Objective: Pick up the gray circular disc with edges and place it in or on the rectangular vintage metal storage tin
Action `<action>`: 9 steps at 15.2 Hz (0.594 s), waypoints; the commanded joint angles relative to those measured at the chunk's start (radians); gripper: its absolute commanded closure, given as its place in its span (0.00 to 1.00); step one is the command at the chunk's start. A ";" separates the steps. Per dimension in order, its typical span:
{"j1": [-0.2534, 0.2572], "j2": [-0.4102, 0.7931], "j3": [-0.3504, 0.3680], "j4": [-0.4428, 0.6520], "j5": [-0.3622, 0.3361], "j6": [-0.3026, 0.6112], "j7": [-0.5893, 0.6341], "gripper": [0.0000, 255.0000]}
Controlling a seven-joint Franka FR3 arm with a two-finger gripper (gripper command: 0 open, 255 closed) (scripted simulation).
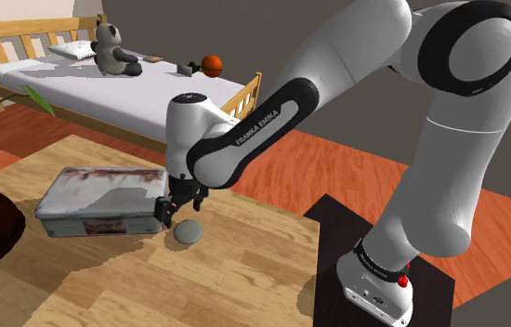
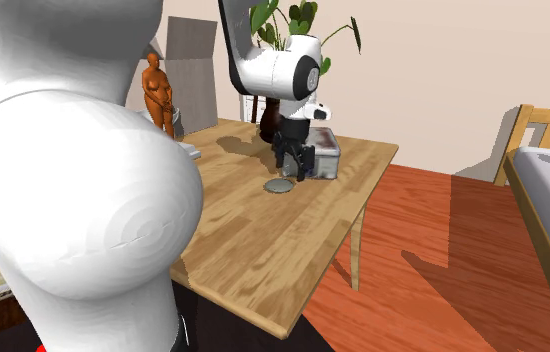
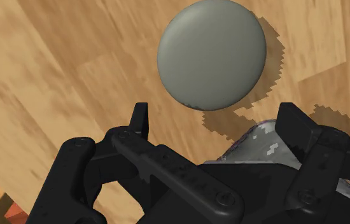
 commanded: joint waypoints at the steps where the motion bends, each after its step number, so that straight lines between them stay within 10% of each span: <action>1: 0.007 0.025 -0.004 0.001 -0.011 0.024 0.010 0.00; 9: 0.015 0.054 -0.011 0.000 -0.024 0.054 0.019 0.00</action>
